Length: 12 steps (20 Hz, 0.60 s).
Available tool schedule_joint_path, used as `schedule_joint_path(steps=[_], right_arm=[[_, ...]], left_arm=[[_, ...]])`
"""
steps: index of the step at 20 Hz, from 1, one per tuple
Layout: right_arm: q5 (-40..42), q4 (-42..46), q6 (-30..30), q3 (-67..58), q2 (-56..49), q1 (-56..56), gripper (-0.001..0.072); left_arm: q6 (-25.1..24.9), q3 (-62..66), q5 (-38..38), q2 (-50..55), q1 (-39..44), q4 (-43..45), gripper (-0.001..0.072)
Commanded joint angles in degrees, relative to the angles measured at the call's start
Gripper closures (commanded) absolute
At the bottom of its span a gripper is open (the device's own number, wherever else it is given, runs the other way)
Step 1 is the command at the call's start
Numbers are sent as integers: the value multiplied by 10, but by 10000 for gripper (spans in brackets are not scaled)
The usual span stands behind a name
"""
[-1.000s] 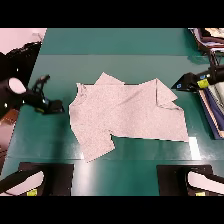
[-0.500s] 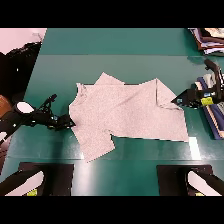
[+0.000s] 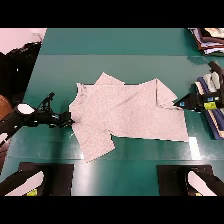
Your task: Fold the shirts.
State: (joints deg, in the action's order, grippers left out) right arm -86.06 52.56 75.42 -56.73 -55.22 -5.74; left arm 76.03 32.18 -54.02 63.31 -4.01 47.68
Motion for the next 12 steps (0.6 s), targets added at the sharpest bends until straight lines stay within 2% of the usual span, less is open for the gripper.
schedule_joint_path(steps=[1,4,6,9,12], right_arm=[[-9,19,6,60,22,-47,294],[-9,98,6,143,51,-148,294],[-9,137,6,192,59,-232,220],[24,129,5,254,38,-332,225],[38,131,-7,279,2,-368,257]], left_arm=[[-27,16,-22,-1,0,-6,682],[-45,44,-42,-8,0,-5,682],[-45,59,-48,-10,0,-5,682],[-45,62,-50,-9,0,-5,681],[-46,62,-55,-9,0,-5,681]])
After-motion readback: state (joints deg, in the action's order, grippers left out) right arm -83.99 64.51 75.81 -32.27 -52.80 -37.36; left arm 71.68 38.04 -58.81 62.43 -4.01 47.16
